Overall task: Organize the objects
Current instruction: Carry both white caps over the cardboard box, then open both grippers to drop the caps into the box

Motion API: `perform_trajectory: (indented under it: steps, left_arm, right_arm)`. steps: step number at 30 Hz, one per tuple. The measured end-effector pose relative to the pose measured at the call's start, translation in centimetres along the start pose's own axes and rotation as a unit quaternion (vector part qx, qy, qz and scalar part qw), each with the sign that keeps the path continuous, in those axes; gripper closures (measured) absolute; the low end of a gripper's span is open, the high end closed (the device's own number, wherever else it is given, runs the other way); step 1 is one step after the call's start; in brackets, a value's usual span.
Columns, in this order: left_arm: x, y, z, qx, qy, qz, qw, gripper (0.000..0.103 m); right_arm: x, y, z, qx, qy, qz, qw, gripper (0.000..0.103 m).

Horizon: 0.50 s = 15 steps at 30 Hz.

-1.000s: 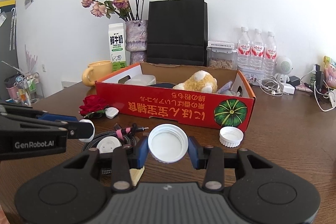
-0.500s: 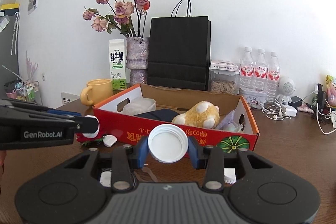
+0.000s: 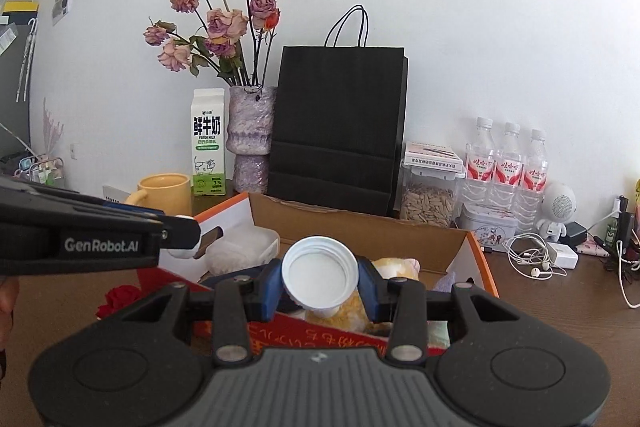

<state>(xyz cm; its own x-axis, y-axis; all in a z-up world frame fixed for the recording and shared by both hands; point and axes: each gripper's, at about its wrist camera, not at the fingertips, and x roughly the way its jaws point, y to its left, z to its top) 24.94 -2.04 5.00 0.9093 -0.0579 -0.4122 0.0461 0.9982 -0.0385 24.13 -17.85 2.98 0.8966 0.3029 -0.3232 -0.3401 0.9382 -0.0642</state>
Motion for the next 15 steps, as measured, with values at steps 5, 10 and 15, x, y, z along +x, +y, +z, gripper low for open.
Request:
perform_trajectory:
  steps: [5,10,15]
  left_arm:
    - [3.0,0.1,1.0,-0.005,-0.003,0.003,1.0000,0.076]
    - [5.6,0.4,1.4,-0.015,-0.002,-0.002,0.9999,0.076]
    - [7.5,0.5,1.7,-0.004,0.005,-0.007,1.0000,0.076]
  right_arm:
    - [3.0,-0.5,0.7,0.003,0.004,0.003,1.000,0.064]
    - [5.5,-0.7,0.7,0.008,0.008,0.010,1.000,0.064]
    - [7.3,-1.1,0.6,0.006,0.014,0.012,1.000,0.064]
